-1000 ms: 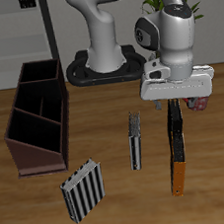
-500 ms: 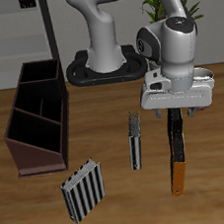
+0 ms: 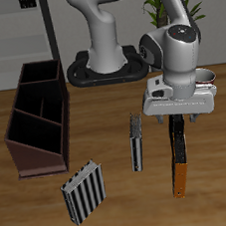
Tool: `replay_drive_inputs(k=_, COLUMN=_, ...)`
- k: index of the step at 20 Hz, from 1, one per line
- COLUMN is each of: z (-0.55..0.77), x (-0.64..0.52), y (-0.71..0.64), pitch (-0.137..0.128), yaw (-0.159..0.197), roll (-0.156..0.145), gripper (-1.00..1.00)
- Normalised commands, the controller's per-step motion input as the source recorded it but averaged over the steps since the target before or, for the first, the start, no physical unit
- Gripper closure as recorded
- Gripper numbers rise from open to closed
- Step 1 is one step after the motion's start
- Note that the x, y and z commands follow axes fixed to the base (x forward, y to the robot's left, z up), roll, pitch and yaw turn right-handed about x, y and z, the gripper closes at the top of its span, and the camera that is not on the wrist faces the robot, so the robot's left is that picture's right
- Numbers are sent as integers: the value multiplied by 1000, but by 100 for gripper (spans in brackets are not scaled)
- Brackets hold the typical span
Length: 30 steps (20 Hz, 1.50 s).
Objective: Place the black book into the right desk caddy's left compartment
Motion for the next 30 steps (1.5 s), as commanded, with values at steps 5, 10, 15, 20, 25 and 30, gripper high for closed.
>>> replay_drive_inputs(k=5, z=-111, x=-29, y=13, pitch=1, yaw=-12, roll=24, gripper=100)
replay_drive_inputs(k=10, z=5, x=15, y=11, pitch=7, yaw=-19, roll=12, gripper=100)
replay_drive_inputs(k=15, z=98, x=-30, y=45, pitch=-15, yaw=1, roll=25, gripper=100)
replay_drive_inputs(k=20, z=300, x=-136, y=140, pitch=-41, yaw=15, roll=38, gripper=100)
replay_drive_inputs(k=25, z=267, x=-111, y=29, pitch=-25, yaw=19, roll=20, gripper=100)
replay_drive_inputs(k=30, z=262, x=-151, y=4, pitch=2, yaw=51, roll=21, gripper=100)
